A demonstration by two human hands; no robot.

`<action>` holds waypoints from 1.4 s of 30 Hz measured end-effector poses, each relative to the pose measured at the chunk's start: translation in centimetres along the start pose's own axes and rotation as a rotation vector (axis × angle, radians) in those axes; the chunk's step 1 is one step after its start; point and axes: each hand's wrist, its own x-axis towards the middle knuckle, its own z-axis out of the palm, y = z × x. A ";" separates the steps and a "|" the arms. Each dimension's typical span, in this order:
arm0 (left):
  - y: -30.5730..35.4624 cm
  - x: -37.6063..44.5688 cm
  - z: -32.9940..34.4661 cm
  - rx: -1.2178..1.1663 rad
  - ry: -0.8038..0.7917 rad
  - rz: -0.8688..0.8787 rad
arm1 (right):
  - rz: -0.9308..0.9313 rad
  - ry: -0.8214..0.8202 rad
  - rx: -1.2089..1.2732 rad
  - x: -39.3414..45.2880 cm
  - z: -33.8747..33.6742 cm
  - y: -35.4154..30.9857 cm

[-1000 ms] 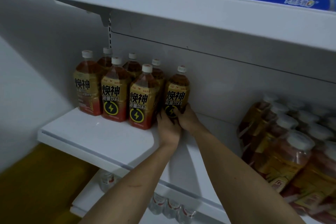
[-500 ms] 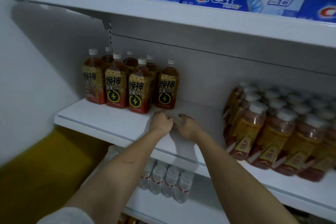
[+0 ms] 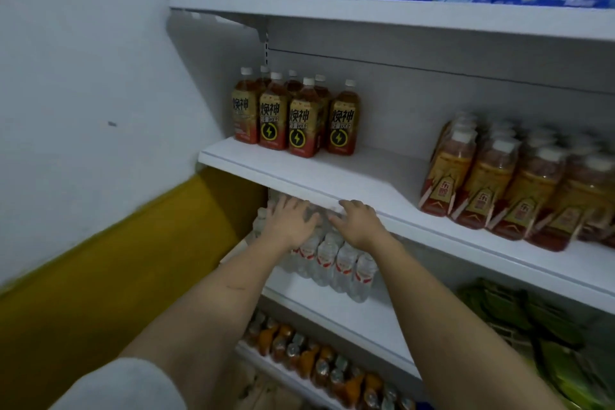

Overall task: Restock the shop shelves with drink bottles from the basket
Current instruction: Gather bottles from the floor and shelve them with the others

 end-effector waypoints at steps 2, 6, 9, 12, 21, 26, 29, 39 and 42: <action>-1.0 -2.0 0.0 0.007 -0.002 -0.008 | -0.033 -0.021 -0.010 -1.5 0.7 -1.5; -3.7 -5.3 0.1 0.064 -0.059 -0.065 | -0.052 -0.056 -0.056 -4.2 2.8 -4.8; -6.0 -7.3 0.4 0.077 -0.123 -0.098 | -0.042 -0.082 -0.079 -5.8 5.0 -6.8; -8.4 -10.0 0.5 0.070 -0.133 -0.097 | -0.025 -0.112 -0.098 -6.9 7.4 -8.6; -21.6 -20.9 1.6 -0.006 -0.242 -0.314 | -0.132 -0.297 -0.159 -11.4 18.7 -20.0; -28.0 -27.2 2.5 -0.026 -0.326 -0.456 | -0.157 -0.448 -0.153 -14.9 24.9 -24.8; -31.1 -31.1 3.4 -0.055 -0.344 -0.533 | -0.188 -0.518 -0.170 -16.8 28.3 -26.9; -37.9 -41.4 6.1 -0.219 -0.319 -0.788 | -0.391 -0.740 -0.266 -20.7 36.0 -34.2; -39.0 -43.1 6.8 -0.248 -0.314 -0.863 | -0.440 -0.819 -0.288 -21.1 38.4 -35.8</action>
